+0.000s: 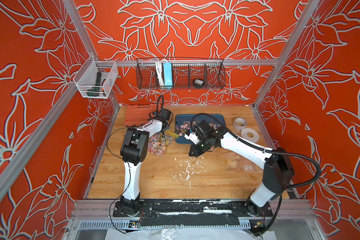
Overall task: Pour candies out of the ziploc bag
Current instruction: Move the ziploc bag to the center of the board.
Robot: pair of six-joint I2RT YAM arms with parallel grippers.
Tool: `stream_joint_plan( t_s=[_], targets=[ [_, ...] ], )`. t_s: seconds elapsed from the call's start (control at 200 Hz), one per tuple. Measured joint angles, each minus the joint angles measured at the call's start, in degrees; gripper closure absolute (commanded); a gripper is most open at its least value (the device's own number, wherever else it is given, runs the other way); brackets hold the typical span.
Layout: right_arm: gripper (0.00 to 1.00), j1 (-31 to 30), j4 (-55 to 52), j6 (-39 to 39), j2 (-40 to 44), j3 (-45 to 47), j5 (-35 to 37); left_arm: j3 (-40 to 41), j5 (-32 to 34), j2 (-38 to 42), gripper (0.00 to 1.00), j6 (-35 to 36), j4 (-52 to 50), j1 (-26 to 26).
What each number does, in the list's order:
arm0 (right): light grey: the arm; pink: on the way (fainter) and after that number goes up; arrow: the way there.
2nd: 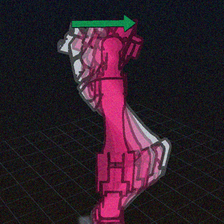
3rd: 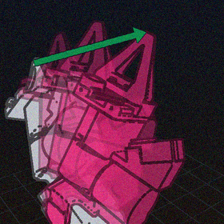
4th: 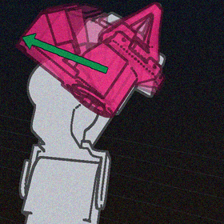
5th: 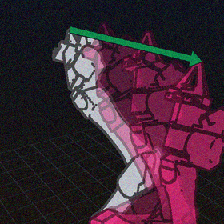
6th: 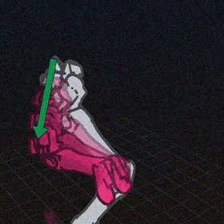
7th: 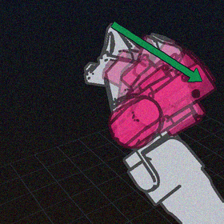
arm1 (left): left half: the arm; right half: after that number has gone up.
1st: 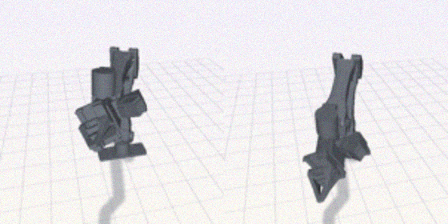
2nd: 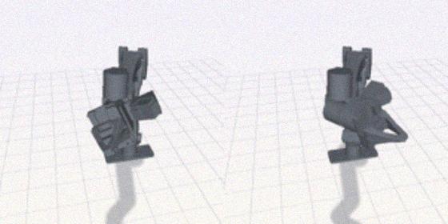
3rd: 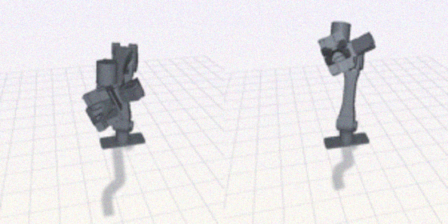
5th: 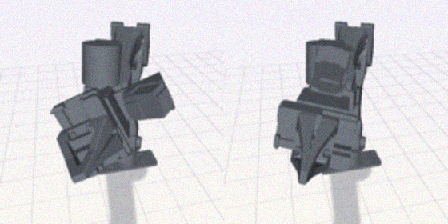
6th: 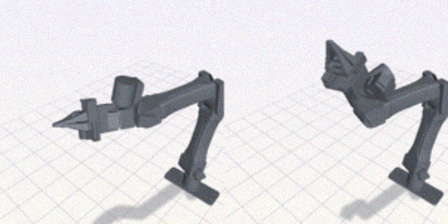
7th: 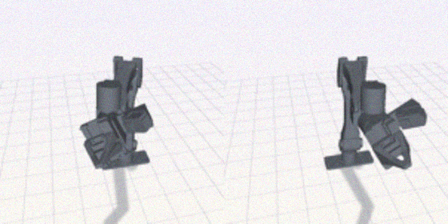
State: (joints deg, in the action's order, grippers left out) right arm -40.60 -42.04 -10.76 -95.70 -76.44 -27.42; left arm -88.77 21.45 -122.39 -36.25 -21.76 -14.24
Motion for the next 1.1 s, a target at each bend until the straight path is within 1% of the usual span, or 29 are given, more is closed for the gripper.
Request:
stream_joint_plan(
  t_s=[0.135, 0.27, 0.405, 0.611, 0.706, 0.901, 1.101],
  targets=[
    [0.88, 0.0, -0.2, 0.0, -0.3, 0.0, 0.0, 1.7, -2.1, -0.4, 0.36, 0.3, 1.4, 0.0],
    [0.88, 0.0, -0.4, 0.0, -0.3, 0.0, 0.0, 4.5, -2.7, 0.6, 0.35, 0.7, 4.6, 0.0],
    [0.88, 0.0, -0.4, 0.0, -0.3, 0.0, 0.0, 10.1, -3.9, 4.1, 0.36, 1.5, 7.1, 0.0],
    [0.88, 0.0, -0.5, -0.1, -0.3, 0.0, 0.0, 19.9, -5.5, 11.1, 0.36, 2.6, 7.8, -0.9],
    [0.88, 0.0, -0.6, -0.2, -0.3, 0.0, 0.0, 23.8, -5.5, 14.0, 0.36, 3.1, 7.9, -2.9],
    [0.88, 0.0, -0.8, -0.8, 0.9, 0.0, 0.1, 30.8, -5.5, 19.1, 0.36, 3.4, 9.1, -9.5],
    [0.88, 0.0, -1.3, -1.8, 3.3, 0.0, 1.4, 36.8, -6.5, 23.6, 0.35, 1.7, 11.0, -15.6]
  ],
)
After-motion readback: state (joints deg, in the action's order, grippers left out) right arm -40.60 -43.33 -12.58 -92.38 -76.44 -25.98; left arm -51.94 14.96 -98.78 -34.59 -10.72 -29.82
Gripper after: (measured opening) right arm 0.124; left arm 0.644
